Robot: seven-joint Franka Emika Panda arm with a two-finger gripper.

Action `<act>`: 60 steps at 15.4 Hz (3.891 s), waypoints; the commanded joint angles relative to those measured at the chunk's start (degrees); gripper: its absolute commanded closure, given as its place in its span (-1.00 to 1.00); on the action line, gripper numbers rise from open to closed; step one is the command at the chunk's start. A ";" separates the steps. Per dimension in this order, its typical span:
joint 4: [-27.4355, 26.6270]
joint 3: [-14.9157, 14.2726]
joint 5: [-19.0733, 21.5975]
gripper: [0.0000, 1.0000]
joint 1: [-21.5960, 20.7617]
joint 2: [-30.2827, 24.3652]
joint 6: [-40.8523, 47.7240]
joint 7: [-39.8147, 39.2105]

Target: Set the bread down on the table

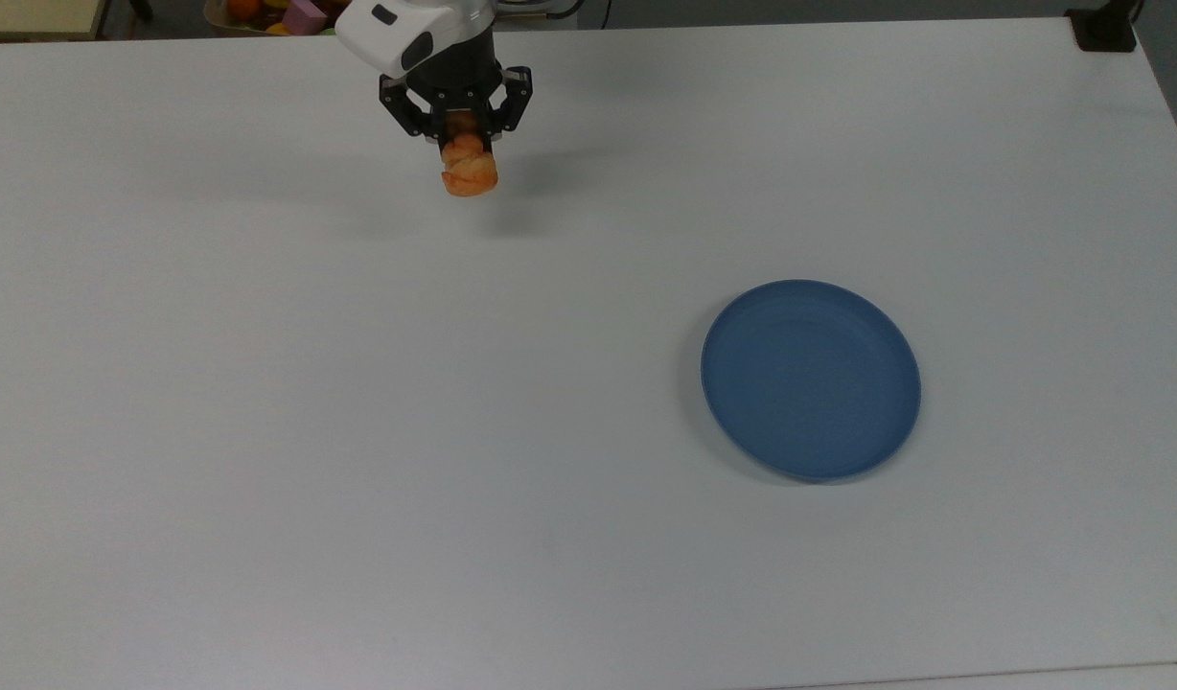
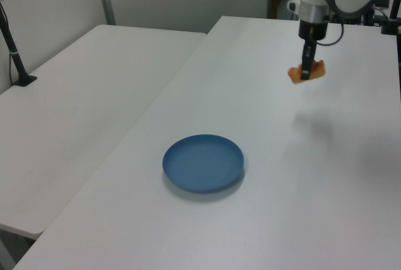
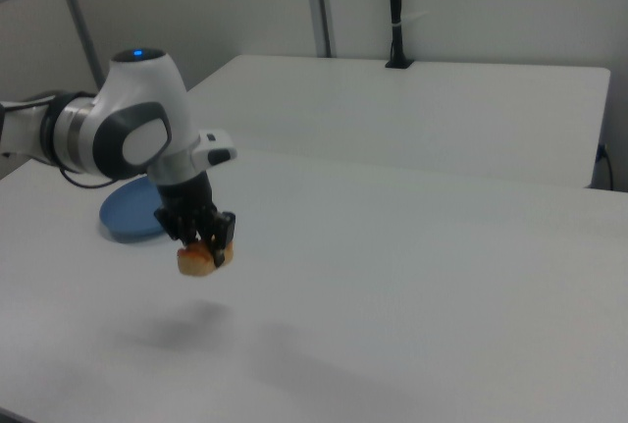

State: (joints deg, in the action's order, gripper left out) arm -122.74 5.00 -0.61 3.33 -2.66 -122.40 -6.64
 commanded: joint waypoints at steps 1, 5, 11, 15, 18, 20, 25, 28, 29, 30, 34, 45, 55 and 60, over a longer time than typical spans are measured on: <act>-12.67 -0.25 1.22 0.11 -0.07 -6.73 -7.74 -1.45; -20.51 -0.25 1.22 0.09 -0.78 -8.68 -16.62 -0.75; -22.37 0.01 1.22 0.08 -2.88 -7.02 -16.91 3.90; -22.28 0.01 1.13 0.06 -5.60 -5.87 -16.91 9.97; -22.11 0.01 -0.09 -0.25 -7.19 -3.15 -17.00 11.73; -22.02 0.01 -1.93 -0.55 -7.11 -2.79 -16.21 11.82; -20.18 0.01 -2.73 -1.00 -6.76 -3.40 -11.91 11.82; -15.27 0.01 -2.73 -1.00 -6.40 -3.49 -6.03 11.82; -13.25 0.01 -2.73 -1.00 -6.40 -3.49 -4.01 11.82; -10.97 0.01 -2.73 -1.00 -6.32 -3.32 -2.07 11.82; 1.94 -0.25 -2.73 -1.00 -6.31 -2.44 10.57 11.12; 23.06 -0.51 -2.21 -1.00 -6.14 -1.56 26.59 11.56; 28.26 -7.37 -1.59 -1.00 -7.20 -1.21 31.96 10.15; 28.26 -7.37 -1.59 -1.00 -7.11 -1.12 31.96 10.15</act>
